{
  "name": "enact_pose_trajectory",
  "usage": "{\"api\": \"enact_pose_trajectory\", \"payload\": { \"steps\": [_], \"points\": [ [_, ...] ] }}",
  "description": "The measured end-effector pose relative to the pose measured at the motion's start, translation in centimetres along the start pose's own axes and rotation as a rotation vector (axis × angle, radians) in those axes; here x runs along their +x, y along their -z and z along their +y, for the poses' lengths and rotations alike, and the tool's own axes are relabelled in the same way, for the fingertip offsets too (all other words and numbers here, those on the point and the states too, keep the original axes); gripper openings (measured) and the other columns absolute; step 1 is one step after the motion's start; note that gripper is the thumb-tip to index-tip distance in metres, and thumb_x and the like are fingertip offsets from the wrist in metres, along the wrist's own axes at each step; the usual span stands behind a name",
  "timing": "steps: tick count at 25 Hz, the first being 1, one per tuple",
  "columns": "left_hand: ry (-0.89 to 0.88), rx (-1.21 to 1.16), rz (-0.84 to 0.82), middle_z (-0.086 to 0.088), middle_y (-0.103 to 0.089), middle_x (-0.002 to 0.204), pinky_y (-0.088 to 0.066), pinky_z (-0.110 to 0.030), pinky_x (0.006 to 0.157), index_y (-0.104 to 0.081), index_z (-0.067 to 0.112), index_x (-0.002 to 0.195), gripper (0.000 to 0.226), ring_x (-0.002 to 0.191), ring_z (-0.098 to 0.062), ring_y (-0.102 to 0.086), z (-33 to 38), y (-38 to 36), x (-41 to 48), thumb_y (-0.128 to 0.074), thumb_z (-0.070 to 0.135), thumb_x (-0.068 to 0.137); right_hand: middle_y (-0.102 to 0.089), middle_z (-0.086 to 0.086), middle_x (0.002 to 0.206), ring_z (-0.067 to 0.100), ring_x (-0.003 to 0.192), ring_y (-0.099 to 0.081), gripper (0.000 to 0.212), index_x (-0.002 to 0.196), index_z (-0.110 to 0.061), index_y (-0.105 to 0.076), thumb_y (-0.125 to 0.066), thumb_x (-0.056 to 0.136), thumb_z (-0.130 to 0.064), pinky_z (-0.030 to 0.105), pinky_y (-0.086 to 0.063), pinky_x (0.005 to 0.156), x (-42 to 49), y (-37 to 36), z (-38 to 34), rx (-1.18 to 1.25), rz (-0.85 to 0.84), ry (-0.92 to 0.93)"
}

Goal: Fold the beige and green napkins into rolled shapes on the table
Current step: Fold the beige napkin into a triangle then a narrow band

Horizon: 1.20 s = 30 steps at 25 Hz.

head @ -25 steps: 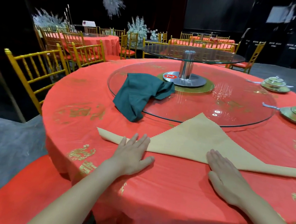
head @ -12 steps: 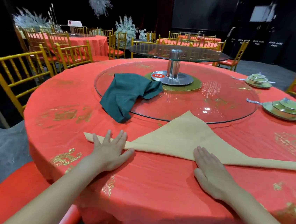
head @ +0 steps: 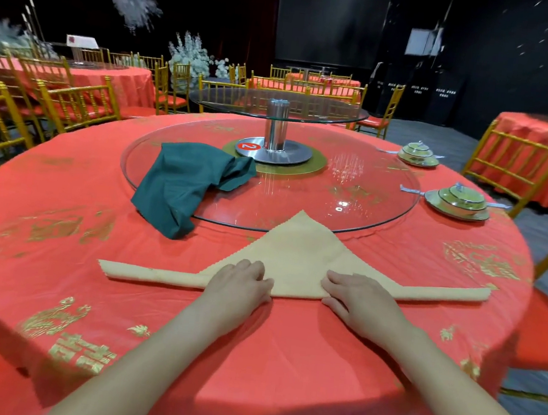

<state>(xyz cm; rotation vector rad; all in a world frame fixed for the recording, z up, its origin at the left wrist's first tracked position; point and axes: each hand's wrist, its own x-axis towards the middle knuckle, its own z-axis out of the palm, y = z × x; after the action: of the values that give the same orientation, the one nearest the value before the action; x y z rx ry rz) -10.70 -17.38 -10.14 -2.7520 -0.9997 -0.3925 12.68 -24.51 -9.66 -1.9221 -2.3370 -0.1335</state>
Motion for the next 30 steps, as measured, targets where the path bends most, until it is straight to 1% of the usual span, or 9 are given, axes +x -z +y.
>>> {"api": "enact_pose_trajectory", "payload": {
  "steps": [3,5,7,10,14,19,22,26,30],
  "points": [
    [0.006,0.010,-0.059,-0.003,-0.056,0.089,-0.032,-0.032,0.058,-0.063,0.016,0.089,0.009,0.083,-0.024,-0.055,-0.5,0.3,-0.3,-0.059,0.023,0.086,-0.067,-0.003,0.096,0.022,0.086,-0.066,0.030,0.095,-0.020,-0.070,-0.047,0.089,-0.038,0.036,-0.055,0.069,-0.7,-0.1,1.2,0.041,0.086,-0.013],
    [-0.025,0.050,-0.078,0.004,-0.056,0.069,-0.036,-0.028,0.048,-0.063,0.021,0.071,0.013,0.063,-0.020,-0.059,-0.6,0.4,-1.0,-0.076,0.021,0.067,-0.061,-0.007,0.099,0.017,0.096,-0.059,0.022,0.099,-0.024,-0.069,-0.053,0.091,-0.035,0.037,-0.051,0.079,-1.2,0.4,1.3,0.119,0.068,-0.057],
    [-0.022,0.009,-0.052,0.006,-0.055,0.061,-0.040,-0.028,0.047,-0.062,0.023,0.066,0.010,0.057,-0.021,-0.060,-1.2,0.2,-1.9,-0.071,0.024,0.068,-0.057,-0.009,0.104,0.014,0.105,-0.053,0.021,0.103,-0.025,-0.066,-0.052,0.093,-0.035,0.036,-0.045,0.087,-1.7,0.7,1.4,0.180,-0.019,-0.087],
    [0.065,-0.157,-0.099,0.001,-0.066,0.082,-0.046,-0.036,0.069,-0.065,0.020,0.087,0.036,0.081,-0.026,-0.063,-1.5,0.8,-2.8,-0.033,0.039,0.087,-0.062,-0.006,0.104,0.016,0.101,-0.055,0.018,0.102,-0.023,-0.065,-0.054,0.092,-0.033,0.034,-0.043,0.088,-1.8,1.1,1.1,0.259,-0.114,-0.148],
    [0.290,-0.266,-0.076,0.003,-0.060,0.112,-0.045,-0.039,0.084,-0.056,0.024,0.113,0.023,0.104,-0.024,-0.057,-1.0,0.8,-2.1,-0.043,0.034,0.096,-0.057,-0.010,0.085,0.015,0.084,-0.052,0.012,0.091,-0.031,-0.055,-0.059,0.085,-0.041,0.035,-0.044,0.074,-1.4,1.2,0.6,0.277,-0.054,-0.323],
    [0.095,-0.210,0.023,0.002,-0.064,0.110,-0.050,-0.041,0.079,-0.061,0.023,0.113,0.034,0.099,-0.031,-0.061,0.8,0.1,-2.2,-0.046,0.013,0.084,-0.052,-0.007,0.095,0.018,0.098,-0.052,0.017,0.097,-0.027,-0.055,-0.058,0.086,-0.040,0.034,-0.040,0.082,-1.4,0.4,0.3,0.203,0.028,-0.353],
    [0.155,-0.206,-0.164,0.007,-0.030,0.152,-0.017,-0.046,0.114,-0.029,0.025,0.145,0.051,0.140,-0.019,-0.027,3.7,0.0,-2.3,-0.027,0.041,0.097,-0.057,-0.003,0.121,0.020,0.118,-0.050,0.032,0.116,-0.022,-0.060,-0.043,0.090,-0.028,0.033,-0.037,0.099,-1.7,-0.8,-1.4,0.152,0.133,-0.259],
    [0.105,-0.164,-0.241,0.000,-0.005,0.159,0.005,-0.042,0.116,-0.005,0.016,0.151,0.091,0.146,-0.013,0.001,5.2,-0.2,-2.0,0.013,0.055,0.070,-0.017,0.005,0.157,0.015,0.145,-0.010,0.092,0.148,-0.011,-0.022,0.008,0.070,-0.049,0.025,0.002,0.114,-1.7,-1.6,-7.1,0.207,0.024,-0.126],
    [0.096,-0.162,-0.273,0.002,0.003,0.159,0.006,-0.039,0.116,0.002,0.017,0.151,0.096,0.145,-0.013,0.007,5.1,-0.6,-1.7,0.017,0.053,0.063,-0.004,0.007,0.159,0.014,0.146,0.004,0.097,0.150,-0.009,-0.008,0.020,0.073,-0.061,0.028,0.006,0.115,-1.5,-1.8,-8.4,0.202,-0.008,-0.214]
  ]
}}
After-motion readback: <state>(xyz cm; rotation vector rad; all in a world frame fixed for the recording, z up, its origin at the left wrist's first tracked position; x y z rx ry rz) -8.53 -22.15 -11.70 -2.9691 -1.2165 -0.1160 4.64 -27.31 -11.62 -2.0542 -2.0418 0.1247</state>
